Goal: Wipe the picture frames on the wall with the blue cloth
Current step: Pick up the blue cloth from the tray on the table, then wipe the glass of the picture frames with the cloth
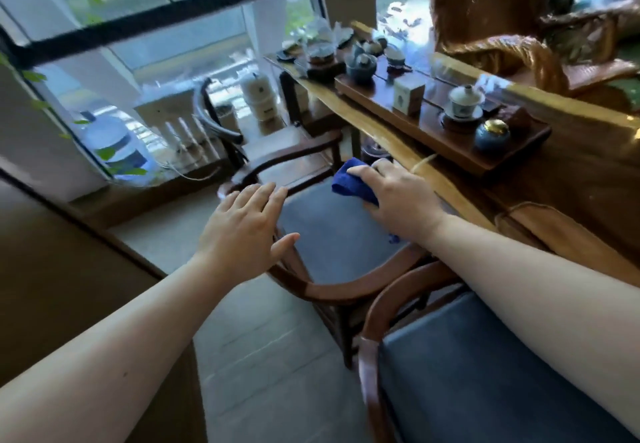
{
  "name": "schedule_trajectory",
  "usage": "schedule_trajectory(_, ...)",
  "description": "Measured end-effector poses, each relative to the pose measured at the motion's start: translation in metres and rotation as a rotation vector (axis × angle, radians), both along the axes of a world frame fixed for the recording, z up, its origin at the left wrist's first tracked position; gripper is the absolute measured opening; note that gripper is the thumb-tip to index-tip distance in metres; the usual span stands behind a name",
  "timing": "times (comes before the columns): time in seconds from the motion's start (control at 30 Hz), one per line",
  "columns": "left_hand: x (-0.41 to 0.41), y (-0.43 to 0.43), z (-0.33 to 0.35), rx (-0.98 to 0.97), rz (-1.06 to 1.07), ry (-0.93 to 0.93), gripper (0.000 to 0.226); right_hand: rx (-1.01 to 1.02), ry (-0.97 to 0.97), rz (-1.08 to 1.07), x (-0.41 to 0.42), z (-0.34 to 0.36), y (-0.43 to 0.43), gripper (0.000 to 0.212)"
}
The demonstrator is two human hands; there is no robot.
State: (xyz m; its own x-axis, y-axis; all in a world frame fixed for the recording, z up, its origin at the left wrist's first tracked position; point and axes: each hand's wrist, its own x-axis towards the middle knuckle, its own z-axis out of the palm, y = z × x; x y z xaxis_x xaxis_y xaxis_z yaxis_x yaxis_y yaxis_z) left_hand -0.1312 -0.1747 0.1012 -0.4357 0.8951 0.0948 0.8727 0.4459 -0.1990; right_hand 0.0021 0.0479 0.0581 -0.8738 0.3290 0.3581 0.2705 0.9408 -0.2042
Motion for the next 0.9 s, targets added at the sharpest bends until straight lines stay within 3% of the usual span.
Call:
schedule_trajectory(0.4,-0.102,-0.189,0.132,0.187,0.244,0.240,0.074,0.185,0.206,0.301,-0.159,0.137,-0.167,0.052)
schedule_trajectory(0.63,-0.142,-0.256,0.186,0.272,0.425,0.344,0.075,0.107,0.350,0.430,-0.250,0.177,-0.233,0.052)
schedule_trajectory(0.9,-0.216,-0.278,0.234,0.239,0.565,0.505,0.075,0.010,0.459,0.602,-0.395,0.195,-0.288,0.048)
